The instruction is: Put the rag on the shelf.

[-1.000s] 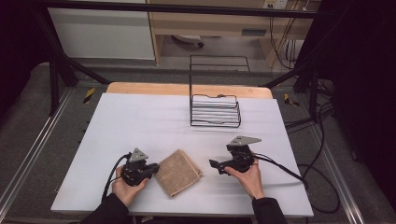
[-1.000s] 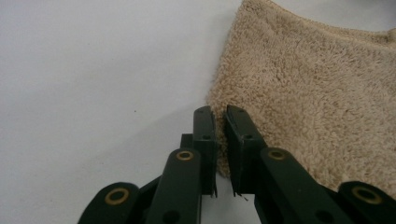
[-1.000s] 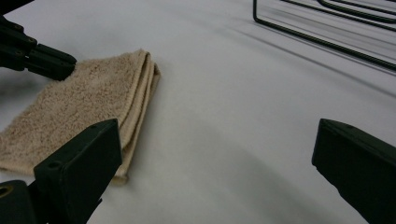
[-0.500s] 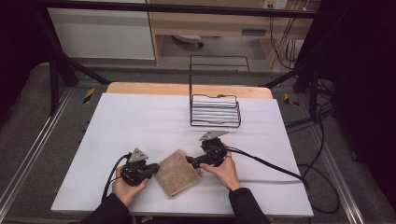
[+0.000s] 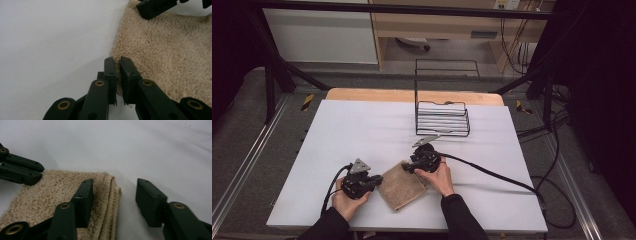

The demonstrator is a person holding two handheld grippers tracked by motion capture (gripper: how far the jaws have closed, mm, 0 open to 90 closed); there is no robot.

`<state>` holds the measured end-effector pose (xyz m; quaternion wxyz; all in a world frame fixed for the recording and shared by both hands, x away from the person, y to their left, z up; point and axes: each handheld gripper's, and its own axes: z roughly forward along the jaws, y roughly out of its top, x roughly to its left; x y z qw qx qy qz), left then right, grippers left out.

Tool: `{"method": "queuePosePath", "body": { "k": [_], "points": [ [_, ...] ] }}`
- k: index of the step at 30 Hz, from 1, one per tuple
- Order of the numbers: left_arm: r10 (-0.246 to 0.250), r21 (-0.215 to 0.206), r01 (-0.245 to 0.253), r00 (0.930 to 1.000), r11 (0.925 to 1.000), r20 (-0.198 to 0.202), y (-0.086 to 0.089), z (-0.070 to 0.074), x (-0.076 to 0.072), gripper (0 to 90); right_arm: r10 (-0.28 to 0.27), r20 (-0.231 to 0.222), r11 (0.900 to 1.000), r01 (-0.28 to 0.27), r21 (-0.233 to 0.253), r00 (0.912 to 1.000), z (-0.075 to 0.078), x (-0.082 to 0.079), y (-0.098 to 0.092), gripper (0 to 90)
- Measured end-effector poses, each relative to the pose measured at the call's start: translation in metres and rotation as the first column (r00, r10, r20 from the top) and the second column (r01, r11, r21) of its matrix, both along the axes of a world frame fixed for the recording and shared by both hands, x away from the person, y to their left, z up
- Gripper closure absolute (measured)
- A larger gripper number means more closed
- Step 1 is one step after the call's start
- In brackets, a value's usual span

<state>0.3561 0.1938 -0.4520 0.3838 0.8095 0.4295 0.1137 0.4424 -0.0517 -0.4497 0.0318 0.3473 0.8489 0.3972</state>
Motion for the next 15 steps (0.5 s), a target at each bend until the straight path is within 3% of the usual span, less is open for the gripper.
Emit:
{"method": "queuePosePath", "body": {
  "k": [9, 15],
  "points": [
    [0.01, -0.015, -0.01, 0.9997, 0.9998, -0.021, 0.0011, 0.0017, 0.0014, 85.4, 0.032, -0.062, 0.999, -0.031, 0.022, 0.9976, -0.0019, -0.0005, 0.0014, 73.8],
    [0.001, -0.022, -0.002, 0.9993, 0.9998, -0.038, 0.0024, 0.0061, 0.0054, 86.1, 0.024, -0.082, 0.999, -0.022, 0.032, 0.9963, 0.0018, -0.0033, -0.0002, 82.8]
  ]
}}
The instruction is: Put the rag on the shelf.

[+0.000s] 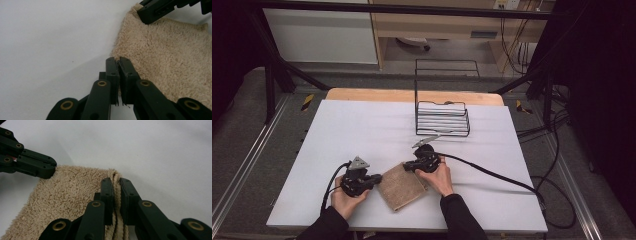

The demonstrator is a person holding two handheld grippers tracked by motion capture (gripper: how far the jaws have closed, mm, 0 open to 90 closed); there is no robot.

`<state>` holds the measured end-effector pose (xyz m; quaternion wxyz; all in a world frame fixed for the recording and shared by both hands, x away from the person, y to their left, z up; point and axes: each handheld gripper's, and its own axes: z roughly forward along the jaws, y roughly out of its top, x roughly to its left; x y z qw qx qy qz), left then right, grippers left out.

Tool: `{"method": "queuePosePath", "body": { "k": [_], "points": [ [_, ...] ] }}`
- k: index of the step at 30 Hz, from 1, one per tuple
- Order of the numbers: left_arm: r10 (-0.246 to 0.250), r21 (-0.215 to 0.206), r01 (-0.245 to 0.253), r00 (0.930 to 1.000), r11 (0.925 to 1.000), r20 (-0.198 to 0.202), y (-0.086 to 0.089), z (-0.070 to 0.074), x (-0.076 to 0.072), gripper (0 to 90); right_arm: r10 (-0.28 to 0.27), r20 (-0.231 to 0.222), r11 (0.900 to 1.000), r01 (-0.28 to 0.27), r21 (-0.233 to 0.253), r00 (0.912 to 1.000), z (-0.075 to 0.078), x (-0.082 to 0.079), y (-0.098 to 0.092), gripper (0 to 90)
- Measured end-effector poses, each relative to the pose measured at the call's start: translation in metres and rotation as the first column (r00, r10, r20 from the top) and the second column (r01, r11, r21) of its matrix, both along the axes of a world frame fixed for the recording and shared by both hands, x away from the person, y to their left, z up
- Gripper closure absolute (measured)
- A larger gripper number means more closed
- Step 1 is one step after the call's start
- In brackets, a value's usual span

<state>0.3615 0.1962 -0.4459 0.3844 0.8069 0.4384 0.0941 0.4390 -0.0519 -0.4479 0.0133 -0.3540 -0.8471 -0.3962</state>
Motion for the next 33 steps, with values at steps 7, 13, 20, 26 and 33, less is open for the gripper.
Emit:
{"method": "queuePosePath", "body": {
  "k": [7, 13, 20, 26, 33],
  "points": [
    [0.009, -0.03, -0.009, 1.0, 0.9995, 0.0, -0.007, 0.01, 0.019, 86.3, -0.103, 0.031, 0.994, 0.104, -0.021, 0.9942, 0.008, -0.01, -0.011, 83.0],
    [0.026, -0.014, -0.026, 0.9997, 0.9996, 0.001, -0.026, 0.005, 0.039, 86.1, -0.212, 0.026, 0.977, 0.212, 0.004, 0.9769, 0.007, -0.02, -0.027, 82.5],
    [0.053, -0.04, -0.053, 0.9986, 0.9978, 0.004, -0.022, 0.001, 0.036, 70.2, -0.239, 0.027, 0.971, 0.239, 0.013, 0.9707, -0.003, -0.02, -0.031, 80.8],
    [0.043, -0.063, -0.045, 0.9986, 0.997, -0.032, -0.023, -0.005, 0.038, 71.6, -0.222, 0.069, 0.975, 0.223, -0.001, 0.9725, -0.002, -0.02, -0.033, 71.6],
    [0.05, -0.075, -0.053, 0.9977, 0.9957, -0.045, -0.024, -0.008, 0.041, 79.0, -0.19, 0.09, 0.982, 0.19, 0.016, 0.9775, 0.003, -0.007, -0.035, 59.8]
  ]
}}
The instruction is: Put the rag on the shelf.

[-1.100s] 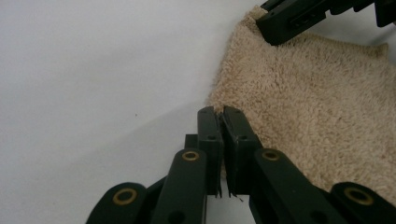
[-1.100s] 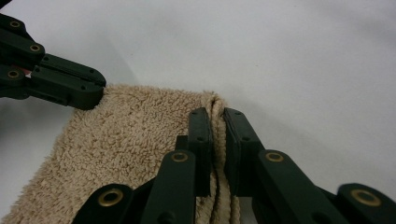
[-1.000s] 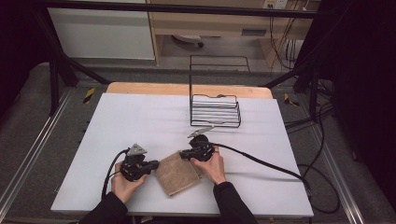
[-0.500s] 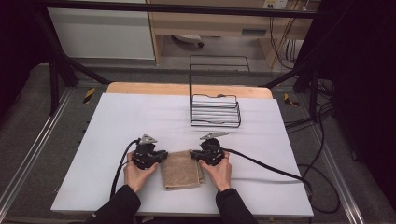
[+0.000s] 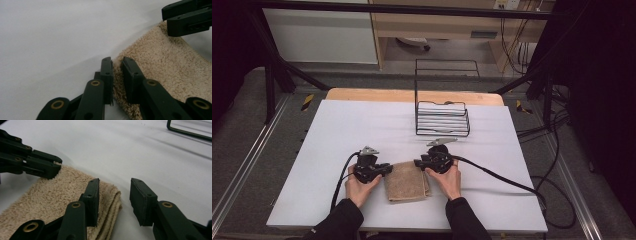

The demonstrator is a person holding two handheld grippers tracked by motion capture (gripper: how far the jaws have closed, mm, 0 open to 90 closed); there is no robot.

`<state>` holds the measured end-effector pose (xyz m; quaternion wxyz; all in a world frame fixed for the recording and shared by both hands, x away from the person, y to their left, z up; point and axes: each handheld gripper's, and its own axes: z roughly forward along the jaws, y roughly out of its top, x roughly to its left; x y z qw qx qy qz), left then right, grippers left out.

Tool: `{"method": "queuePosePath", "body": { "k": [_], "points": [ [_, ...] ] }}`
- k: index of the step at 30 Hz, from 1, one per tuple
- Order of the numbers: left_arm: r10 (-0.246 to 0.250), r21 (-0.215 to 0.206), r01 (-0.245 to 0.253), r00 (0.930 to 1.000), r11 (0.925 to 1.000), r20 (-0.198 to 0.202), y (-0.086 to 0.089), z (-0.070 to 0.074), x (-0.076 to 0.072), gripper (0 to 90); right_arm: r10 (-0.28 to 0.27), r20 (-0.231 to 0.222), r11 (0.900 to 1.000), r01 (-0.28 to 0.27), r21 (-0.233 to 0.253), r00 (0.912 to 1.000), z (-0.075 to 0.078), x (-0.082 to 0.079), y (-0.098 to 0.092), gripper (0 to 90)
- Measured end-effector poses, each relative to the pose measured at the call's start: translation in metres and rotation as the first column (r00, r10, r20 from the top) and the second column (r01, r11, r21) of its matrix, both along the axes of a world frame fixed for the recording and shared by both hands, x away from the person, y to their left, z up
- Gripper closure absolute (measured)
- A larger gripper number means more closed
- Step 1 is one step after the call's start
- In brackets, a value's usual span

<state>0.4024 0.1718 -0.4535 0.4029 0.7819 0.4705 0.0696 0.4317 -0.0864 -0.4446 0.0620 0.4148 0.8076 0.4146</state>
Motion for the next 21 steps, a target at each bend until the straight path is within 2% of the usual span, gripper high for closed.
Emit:
{"method": "queuePosePath", "body": {
  "k": [4, 7, 15, 21],
  "points": [
    [-0.002, 0.003, 0.002, 1.0, 1.0, 0.002, -0.0009, -0.0002, 0.0, 80.6, 0.025, -0.038, 0.999, -0.026, -0.019, 0.999, -0.0041, 0.0053, 0.0006, 59.6],
    [-0.003, 0.008, 0.003, 1.0, 1.0, 0.006, -0.0017, -0.0002, -0.0002, 80.6, 0.034, -0.044, 0.999, -0.035, -0.025, 0.9984, -0.0067, 0.0039, 0.0014, 62.2],
    [-0.012, 0.017, 0.012, 0.9999, 0.9998, 0.011, -0.0028, 0.0, -0.0007, 82.0, 0.04, -0.094, 0.999, -0.038, 0.016, 0.9948, -0.009, 0.0021, 0.0036, 80.4],
    [-0.018, 0.006, 0.018, 0.9998, 0.9998, 0.007, -0.0009, 0.0005, 0.0, 84.5, 0.037, -0.102, 0.999, -0.034, 0.029, 0.9941, -0.0079, 0.0031, 0.0031, 83.6]
  ]
}}
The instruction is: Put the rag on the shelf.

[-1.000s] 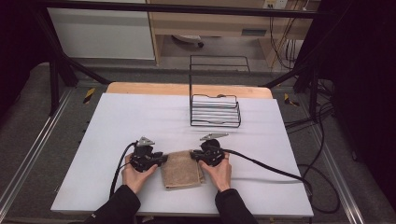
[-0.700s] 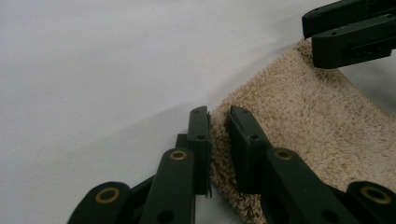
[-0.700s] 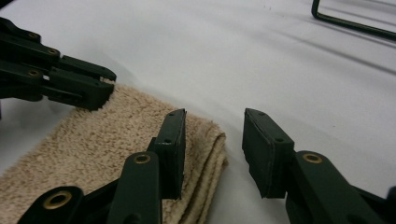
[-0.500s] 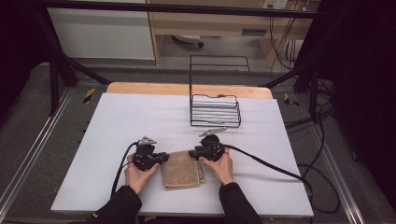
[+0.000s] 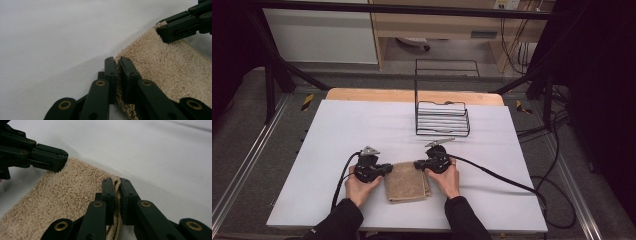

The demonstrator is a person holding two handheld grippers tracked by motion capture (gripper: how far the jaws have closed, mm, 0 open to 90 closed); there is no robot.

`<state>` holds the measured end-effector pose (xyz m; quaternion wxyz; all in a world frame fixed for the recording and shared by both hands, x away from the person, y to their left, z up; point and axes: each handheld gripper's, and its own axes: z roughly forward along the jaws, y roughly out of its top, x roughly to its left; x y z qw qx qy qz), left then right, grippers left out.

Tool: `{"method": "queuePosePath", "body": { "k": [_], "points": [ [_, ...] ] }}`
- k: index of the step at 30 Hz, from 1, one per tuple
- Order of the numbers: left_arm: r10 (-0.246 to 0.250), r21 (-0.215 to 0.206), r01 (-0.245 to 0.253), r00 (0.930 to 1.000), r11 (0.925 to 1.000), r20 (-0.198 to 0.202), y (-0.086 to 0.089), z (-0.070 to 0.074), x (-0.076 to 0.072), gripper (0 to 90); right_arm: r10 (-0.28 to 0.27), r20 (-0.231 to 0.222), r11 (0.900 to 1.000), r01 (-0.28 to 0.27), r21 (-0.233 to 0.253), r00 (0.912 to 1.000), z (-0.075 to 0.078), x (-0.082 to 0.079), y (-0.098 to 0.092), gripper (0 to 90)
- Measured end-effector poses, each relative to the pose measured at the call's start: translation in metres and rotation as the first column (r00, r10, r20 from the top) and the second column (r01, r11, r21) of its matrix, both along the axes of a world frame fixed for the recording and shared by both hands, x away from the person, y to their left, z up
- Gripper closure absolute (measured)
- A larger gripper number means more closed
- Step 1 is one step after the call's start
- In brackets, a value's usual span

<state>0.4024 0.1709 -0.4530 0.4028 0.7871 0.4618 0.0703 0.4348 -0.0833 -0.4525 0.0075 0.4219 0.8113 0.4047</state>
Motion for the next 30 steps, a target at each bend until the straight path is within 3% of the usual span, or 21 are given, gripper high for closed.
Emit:
{"method": "queuePosePath", "body": {
  "k": [4, 9, 14, 22, 30],
  "points": [
    [-0.007, -0.013, 0.007, 0.9999, 0.9999, 0.008, 0.003, 0.004, -0.001, 84.9, -0.003, 0.011, 1.0, 0.003, 0.014, 0.9999, 0.003, -0.002, -0.001, 84.2],
    [-0.019, -0.048, 0.021, 0.9984, 0.9986, 0.053, 0.007, 0.016, -0.007, 85.0, -0.006, 0.051, 0.999, 0.003, 0.053, 0.9987, 0.015, -0.008, -0.004, 84.3],
    [-0.031, -0.053, 0.036, 0.9941, 0.9979, 0.104, 0.007, 0.027, -0.013, 85.0, -0.012, 0.082, 0.997, 0.006, 0.078, 0.9965, 0.024, -0.013, -0.007, 84.3],
    [-0.035, -0.065, 0.046, 0.9856, 0.9968, 0.166, 0.007, 0.04, -0.021, 85.2, -0.02, 0.155, 0.993, 0.002, 0.119, 0.9876, 0.04, -0.025, -0.013, 84.3],
    [-0.05, -0.077, 0.069, 0.9735, 0.9946, 0.223, 0.004, 0.057, -0.028, 85.4, -0.046, 0.229, 0.987, 0.009, 0.16, 0.9724, 0.055, -0.035, -0.02, 84.3]
  ]
}}
